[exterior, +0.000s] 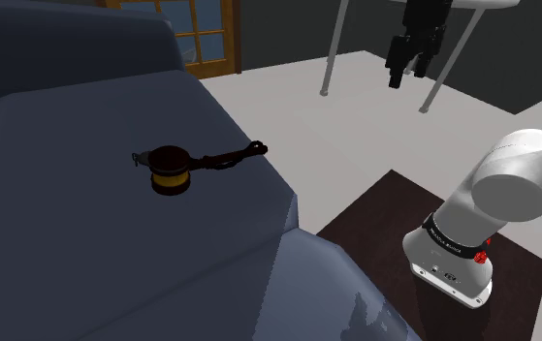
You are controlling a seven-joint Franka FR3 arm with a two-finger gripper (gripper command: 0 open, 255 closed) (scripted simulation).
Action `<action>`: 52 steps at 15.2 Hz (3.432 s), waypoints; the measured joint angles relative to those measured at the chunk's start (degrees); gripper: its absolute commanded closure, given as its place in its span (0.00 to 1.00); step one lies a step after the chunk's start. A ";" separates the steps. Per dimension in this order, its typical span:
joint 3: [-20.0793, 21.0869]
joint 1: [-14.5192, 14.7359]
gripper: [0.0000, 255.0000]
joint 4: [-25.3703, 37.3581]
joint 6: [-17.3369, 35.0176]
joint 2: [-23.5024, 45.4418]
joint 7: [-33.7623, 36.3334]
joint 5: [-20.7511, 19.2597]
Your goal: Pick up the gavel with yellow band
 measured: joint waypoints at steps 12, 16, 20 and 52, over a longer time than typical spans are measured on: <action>2.59 6.37 0.00 3.99 15.81 16.80 -8.43 1.11; 4.10 8.69 0.00 5.88 21.46 23.08 -11.59 1.41; 5.46 10.58 0.00 9.34 26.23 29.98 -15.09 1.23; 15.28 22.25 1.00 30.85 44.37 63.75 -26.84 -6.89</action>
